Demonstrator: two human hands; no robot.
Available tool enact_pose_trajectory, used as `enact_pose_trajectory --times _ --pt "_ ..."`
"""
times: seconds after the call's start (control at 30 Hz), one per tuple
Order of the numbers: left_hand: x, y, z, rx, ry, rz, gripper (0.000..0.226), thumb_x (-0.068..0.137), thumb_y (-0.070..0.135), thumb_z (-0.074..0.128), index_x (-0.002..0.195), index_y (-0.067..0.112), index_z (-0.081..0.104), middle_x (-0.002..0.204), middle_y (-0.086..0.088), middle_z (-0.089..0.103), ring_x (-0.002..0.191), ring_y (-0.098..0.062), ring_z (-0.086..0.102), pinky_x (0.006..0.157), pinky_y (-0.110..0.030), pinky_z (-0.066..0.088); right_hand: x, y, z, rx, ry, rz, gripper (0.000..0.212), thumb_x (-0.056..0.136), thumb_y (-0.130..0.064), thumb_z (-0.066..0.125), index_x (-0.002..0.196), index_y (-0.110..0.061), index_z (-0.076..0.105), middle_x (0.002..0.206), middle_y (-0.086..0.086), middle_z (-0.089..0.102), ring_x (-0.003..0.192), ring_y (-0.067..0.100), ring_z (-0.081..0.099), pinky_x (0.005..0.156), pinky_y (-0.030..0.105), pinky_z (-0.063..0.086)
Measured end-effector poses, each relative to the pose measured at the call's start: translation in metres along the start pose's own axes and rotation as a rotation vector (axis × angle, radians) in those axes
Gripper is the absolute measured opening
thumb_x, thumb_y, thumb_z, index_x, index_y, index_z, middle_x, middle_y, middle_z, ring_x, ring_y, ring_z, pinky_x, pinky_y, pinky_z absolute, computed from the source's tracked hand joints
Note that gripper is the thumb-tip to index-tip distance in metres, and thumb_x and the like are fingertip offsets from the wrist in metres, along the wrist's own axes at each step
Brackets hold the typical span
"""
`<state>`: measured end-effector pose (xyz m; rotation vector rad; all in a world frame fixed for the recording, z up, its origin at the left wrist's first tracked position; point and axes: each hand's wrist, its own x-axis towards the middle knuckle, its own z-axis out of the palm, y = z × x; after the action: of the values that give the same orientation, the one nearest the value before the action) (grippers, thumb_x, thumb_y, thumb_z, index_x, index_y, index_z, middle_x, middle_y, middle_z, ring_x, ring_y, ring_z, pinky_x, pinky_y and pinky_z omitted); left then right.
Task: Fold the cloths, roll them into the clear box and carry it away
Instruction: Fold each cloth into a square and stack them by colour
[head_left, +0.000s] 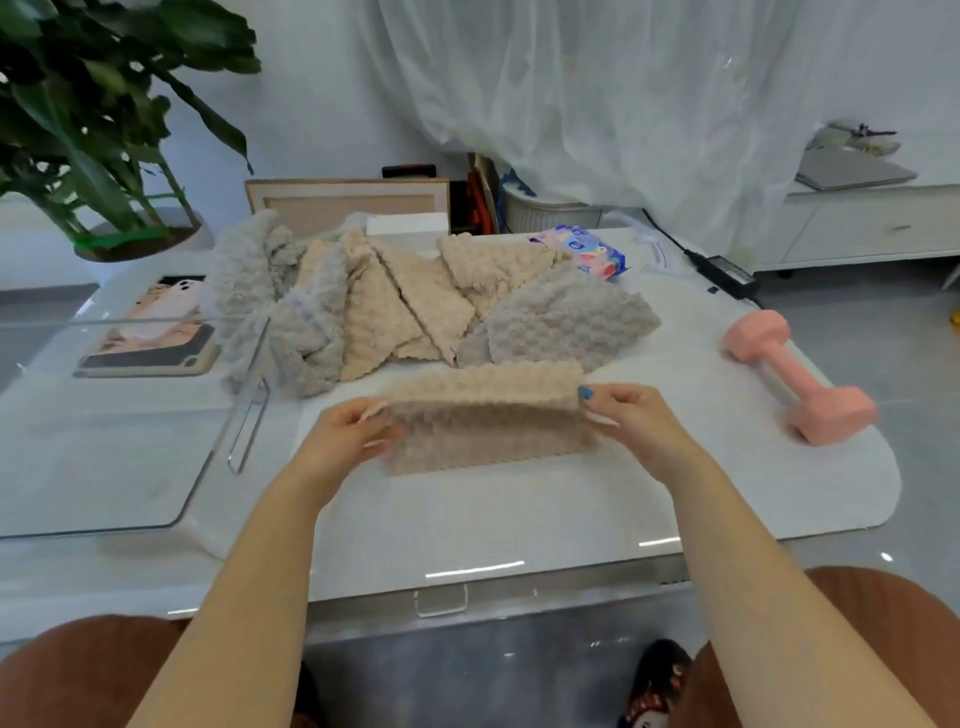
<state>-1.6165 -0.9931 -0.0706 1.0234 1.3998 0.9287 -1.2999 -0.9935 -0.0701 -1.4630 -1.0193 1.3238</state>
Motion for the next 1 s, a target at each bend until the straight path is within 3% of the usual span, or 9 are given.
enact_pose_trajectory --times 0.07,0.17,0.27,0.4,0.5,0.6,0.7,0.8,1.0 --pt "-0.003 -0.021 0.002 -0.051 0.027 -0.065 0.034 0.090 -0.014 0.042 0.111 0.002 0.063 0.113 -0.014 0.059 0.094 -0.023 0.063 0.083 -0.029 0.055 -0.007 0.023 0.000 -0.020 0.080 0.041 0.014 0.088 -0.012 0.064 0.092 0.000 0.070 0.103 0.018 0.069 0.097 0.023 0.064 0.093 0.039 0.050" --pt "-0.009 -0.036 0.008 -0.186 0.046 -0.163 0.044 0.083 -0.018 0.037 0.115 0.004 0.058 0.116 -0.015 0.055 0.102 -0.025 0.059 0.078 -0.031 0.056 -0.009 0.049 -0.001 -0.069 0.270 0.088 0.026 0.077 -0.026 0.074 0.095 -0.008 0.066 0.100 0.016 0.067 0.093 0.027 0.066 0.089 0.045 0.054" --pt "-0.013 -0.040 0.015 -0.358 0.089 -0.211 0.025 0.088 -0.005 0.041 0.104 0.006 0.056 0.104 -0.012 0.059 0.098 -0.027 0.060 0.083 -0.035 0.051 -0.008 0.056 -0.003 -0.090 0.400 0.208 0.040 0.068 -0.022 0.081 0.098 -0.009 0.058 0.092 0.010 0.063 0.076 0.024 0.066 0.081 0.040 0.056" --pt "-0.013 -0.042 0.021 -0.230 0.238 -0.223 0.008 0.088 0.007 0.064 0.083 0.000 0.062 0.087 -0.015 0.065 0.071 -0.017 0.066 0.068 -0.025 0.059 -0.012 0.047 -0.001 -0.103 0.277 0.276 0.005 0.073 0.005 0.070 0.075 0.003 0.066 0.070 0.021 0.063 0.058 0.024 0.056 0.069 0.037 0.054" --pt "-0.014 -0.036 0.017 -0.229 0.183 -0.294 0.007 0.083 0.004 0.069 0.084 0.000 0.062 0.077 -0.011 0.064 0.056 -0.009 0.064 0.058 -0.019 0.058 -0.018 0.031 -0.007 -0.103 0.190 0.346 0.007 0.080 0.011 0.060 0.080 0.005 0.064 0.069 0.018 0.061 0.056 0.021 0.056 0.049 0.024 0.052" --pt "-0.019 -0.014 0.005 -0.395 0.074 -0.273 0.003 0.085 0.005 0.063 0.088 0.006 0.062 0.066 -0.003 0.065 0.052 -0.006 0.064 0.048 -0.014 0.052 -0.024 0.006 -0.021 0.022 0.003 0.389 0.009 0.085 0.005 0.059 0.088 -0.003 0.063 0.069 0.009 0.066 0.059 0.018 0.066 0.043 0.019 0.049" --pt "-0.016 0.012 -0.006 -0.560 0.087 -0.151 0.004 0.089 0.010 0.058 0.085 0.011 0.061 0.066 0.000 0.068 0.057 -0.006 0.067 0.048 -0.012 0.051 -0.013 -0.016 -0.029 0.353 -0.006 0.262 0.009 0.089 0.001 0.054 0.094 -0.005 0.059 0.082 0.010 0.070 0.070 0.019 0.072 0.053 0.020 0.055" --pt "-0.001 0.025 -0.001 -0.582 0.084 -0.116 0.006 0.092 0.015 0.057 0.096 0.013 0.061 0.092 -0.001 0.070 0.085 -0.014 0.071 0.063 -0.020 0.057 0.009 -0.027 -0.015 0.446 -0.036 0.220 0.013 0.091 0.000 0.050 0.100 -0.005 0.057 0.097 0.013 0.068 0.080 0.023 0.072 0.068 0.025 0.059" --pt "0.013 0.002 0.005 -0.726 0.035 0.111 0.007 0.094 0.010 0.050 0.088 0.013 0.053 0.095 -0.001 0.071 0.096 -0.014 0.066 0.085 -0.025 0.055 0.021 -0.026 0.000 0.535 -0.040 -0.006 0.019 0.090 0.004 0.049 0.077 -0.010 0.053 0.083 0.005 0.070 0.081 0.018 0.069 0.079 0.028 0.057"
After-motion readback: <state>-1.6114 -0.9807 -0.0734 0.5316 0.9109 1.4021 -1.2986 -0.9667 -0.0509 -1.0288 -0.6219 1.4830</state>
